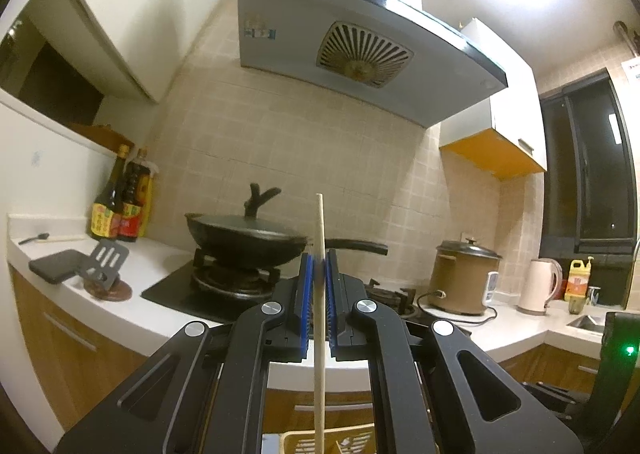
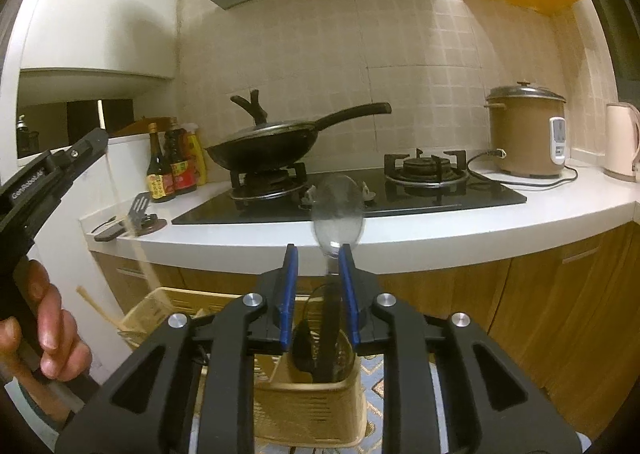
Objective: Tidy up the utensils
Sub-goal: 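Open both grippers to drop the chopstick and spoon into the basket, then move both grippers back down toward the remaining chopsticks on the rug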
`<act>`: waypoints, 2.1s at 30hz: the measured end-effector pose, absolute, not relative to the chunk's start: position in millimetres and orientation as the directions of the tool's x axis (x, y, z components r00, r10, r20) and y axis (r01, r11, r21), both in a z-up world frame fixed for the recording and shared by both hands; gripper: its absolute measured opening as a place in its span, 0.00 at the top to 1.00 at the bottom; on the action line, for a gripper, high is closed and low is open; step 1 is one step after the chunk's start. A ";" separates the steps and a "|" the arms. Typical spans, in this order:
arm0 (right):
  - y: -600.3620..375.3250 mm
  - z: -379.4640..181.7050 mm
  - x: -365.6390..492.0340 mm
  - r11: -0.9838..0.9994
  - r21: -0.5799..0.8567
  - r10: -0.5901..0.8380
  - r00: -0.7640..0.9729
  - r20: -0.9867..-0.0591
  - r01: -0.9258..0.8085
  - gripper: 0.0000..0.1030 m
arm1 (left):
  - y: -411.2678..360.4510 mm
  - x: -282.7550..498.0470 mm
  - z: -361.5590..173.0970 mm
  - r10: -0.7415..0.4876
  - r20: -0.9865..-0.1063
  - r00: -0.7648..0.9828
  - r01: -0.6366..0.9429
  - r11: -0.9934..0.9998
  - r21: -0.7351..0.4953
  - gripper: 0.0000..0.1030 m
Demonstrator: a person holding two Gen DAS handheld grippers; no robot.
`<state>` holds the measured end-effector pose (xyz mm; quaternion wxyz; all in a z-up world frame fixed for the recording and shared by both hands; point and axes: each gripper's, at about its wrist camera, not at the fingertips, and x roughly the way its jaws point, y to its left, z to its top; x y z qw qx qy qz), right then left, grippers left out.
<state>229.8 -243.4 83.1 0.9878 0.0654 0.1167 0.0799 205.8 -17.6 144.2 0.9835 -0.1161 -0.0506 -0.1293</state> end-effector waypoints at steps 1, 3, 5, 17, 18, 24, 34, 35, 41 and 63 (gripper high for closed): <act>-243.1 84.4 226.5 0.979 0.146 0.175 0.959 -0.221 -0.145 0.82 | -17.7 204.7 146.2 -0.244 0.134 0.961 0.268 0.940 -0.210 0.96; -243.3 86.5 218.8 0.979 0.143 0.172 0.960 -0.220 -0.142 0.82 | -18.3 204.9 148.6 -0.251 0.131 0.959 0.274 0.939 -0.208 0.96; -245.1 87.8 211.2 0.981 0.141 0.164 0.962 -0.216 -0.135 0.82 | -17.9 206.0 148.7 -0.263 0.118 0.958 0.283 0.936 -0.212 0.96; -262.0 96.3 183.7 0.978 0.162 0.167 0.957 -0.236 -0.130 0.54 | -12.4 195.0 138.4 -0.293 0.003 0.956 0.288 0.938 -0.194 0.54; -265.4 98.6 176.8 0.978 0.167 0.158 0.961 -0.226 -0.121 0.54 | -9.5 191.0 139.2 -0.293 -0.005 0.956 0.287 0.938 -0.194 0.54; -279.4 103.8 142.9 0.980 0.188 0.110 0.964 -0.242 -0.065 0.54 | 9.4 168.8 145.7 -0.285 -0.065 0.956 0.266 0.941 -0.211 0.53; -271.5 78.5 118.0 0.974 0.217 0.161 0.851 -0.500 -0.056 0.50 | 33.4 135.4 116.6 -0.306 -0.382 0.872 0.238 0.947 -0.214 0.45; -267.6 71.2 117.9 0.972 0.226 0.182 0.822 -0.539 -0.067 0.50 | 36.4 134.0 110.5 -0.310 -0.413 0.856 0.235 0.946 -0.223 0.45; -252.0 22.3 123.9 0.963 0.261 0.240 0.660 -0.712 -0.069 0.50 | 41.4 146.7 46.5 -0.355 -0.702 0.618 0.218 0.935 -0.280 0.51; -233.1 -46.8 133.7 0.982 0.183 0.178 0.486 -0.855 -0.038 0.67 | -26.8 142.9 -34.5 -0.195 -0.887 0.419 0.281 0.957 -0.077 0.75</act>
